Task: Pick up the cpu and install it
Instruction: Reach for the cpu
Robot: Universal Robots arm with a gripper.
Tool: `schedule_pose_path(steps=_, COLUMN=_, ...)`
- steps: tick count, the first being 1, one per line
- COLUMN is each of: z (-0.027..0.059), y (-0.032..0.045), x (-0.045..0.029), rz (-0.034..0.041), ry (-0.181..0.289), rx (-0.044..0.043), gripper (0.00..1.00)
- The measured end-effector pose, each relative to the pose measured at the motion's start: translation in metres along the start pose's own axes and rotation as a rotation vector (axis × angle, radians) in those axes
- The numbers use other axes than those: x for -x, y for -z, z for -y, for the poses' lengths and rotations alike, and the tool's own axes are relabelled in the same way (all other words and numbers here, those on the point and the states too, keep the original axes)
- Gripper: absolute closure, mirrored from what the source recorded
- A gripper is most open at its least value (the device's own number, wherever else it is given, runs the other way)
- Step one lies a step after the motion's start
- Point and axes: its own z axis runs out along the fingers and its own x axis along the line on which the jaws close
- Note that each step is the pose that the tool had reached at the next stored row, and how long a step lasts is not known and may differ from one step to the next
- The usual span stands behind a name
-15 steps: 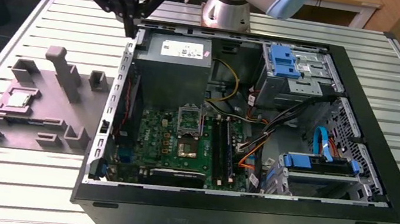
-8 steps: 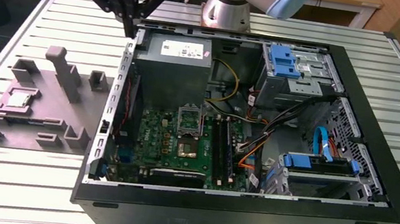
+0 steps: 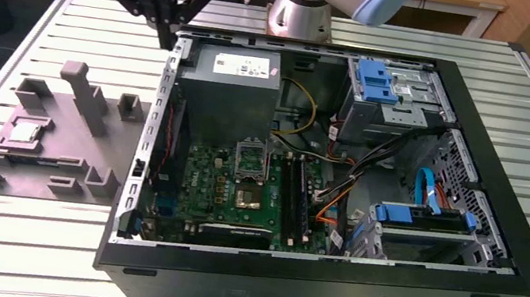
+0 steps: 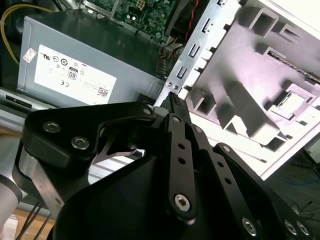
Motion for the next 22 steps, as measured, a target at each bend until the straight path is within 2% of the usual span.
schedule_pose_path(steps=22, z=0.0011, y=-0.0011, x=-0.0137, rz=-0.0001, ry=0.000, rx=0.0000, gripper=0.89)
